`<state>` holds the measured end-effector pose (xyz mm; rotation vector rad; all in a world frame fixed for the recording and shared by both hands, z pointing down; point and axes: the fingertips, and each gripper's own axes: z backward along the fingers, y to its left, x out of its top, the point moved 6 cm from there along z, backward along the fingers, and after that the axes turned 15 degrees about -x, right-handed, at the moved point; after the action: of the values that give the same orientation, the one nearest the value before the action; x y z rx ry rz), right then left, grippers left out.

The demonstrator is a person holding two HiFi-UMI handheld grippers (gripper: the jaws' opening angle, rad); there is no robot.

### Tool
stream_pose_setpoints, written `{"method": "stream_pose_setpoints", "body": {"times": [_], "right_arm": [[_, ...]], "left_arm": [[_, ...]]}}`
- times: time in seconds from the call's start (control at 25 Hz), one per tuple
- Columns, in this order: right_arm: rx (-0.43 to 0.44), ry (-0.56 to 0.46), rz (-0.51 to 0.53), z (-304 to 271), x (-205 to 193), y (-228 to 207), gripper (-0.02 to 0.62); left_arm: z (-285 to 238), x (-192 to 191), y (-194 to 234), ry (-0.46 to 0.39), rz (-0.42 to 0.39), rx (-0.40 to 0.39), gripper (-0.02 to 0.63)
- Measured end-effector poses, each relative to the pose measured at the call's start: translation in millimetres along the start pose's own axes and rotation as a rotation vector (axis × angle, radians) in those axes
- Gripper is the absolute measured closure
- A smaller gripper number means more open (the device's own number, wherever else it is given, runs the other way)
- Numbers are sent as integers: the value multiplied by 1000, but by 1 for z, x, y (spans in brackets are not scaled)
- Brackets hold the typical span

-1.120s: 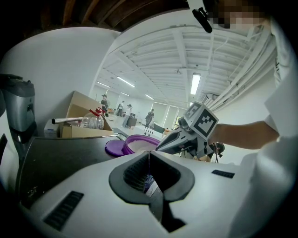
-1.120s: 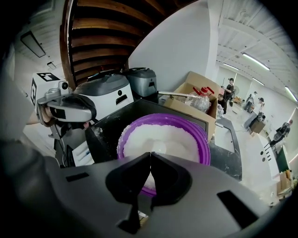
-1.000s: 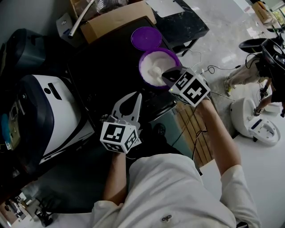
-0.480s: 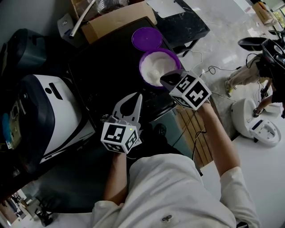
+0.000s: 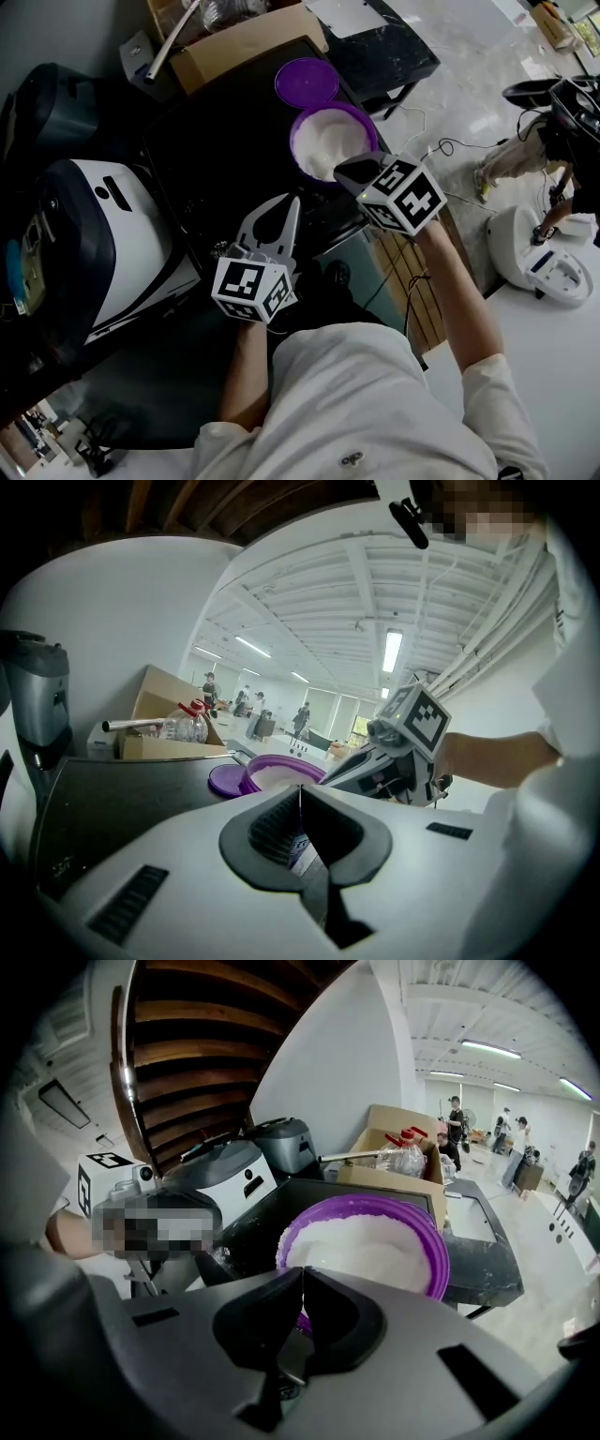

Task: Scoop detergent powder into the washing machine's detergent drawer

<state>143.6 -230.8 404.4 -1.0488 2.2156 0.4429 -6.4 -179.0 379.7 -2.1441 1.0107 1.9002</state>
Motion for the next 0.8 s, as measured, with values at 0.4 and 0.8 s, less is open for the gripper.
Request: {"method": "stream_pose_setpoints", "body": {"times": [0.4, 0.8], "right_arm": [[29, -22, -289, 0, -9, -3, 584], [107, -58, -552, 1, -14, -5, 583]], "left_arm": [[-3, 1, 0, 1, -1, 1, 586], [-10, 3, -7, -1, -7, -17, 586]]}}
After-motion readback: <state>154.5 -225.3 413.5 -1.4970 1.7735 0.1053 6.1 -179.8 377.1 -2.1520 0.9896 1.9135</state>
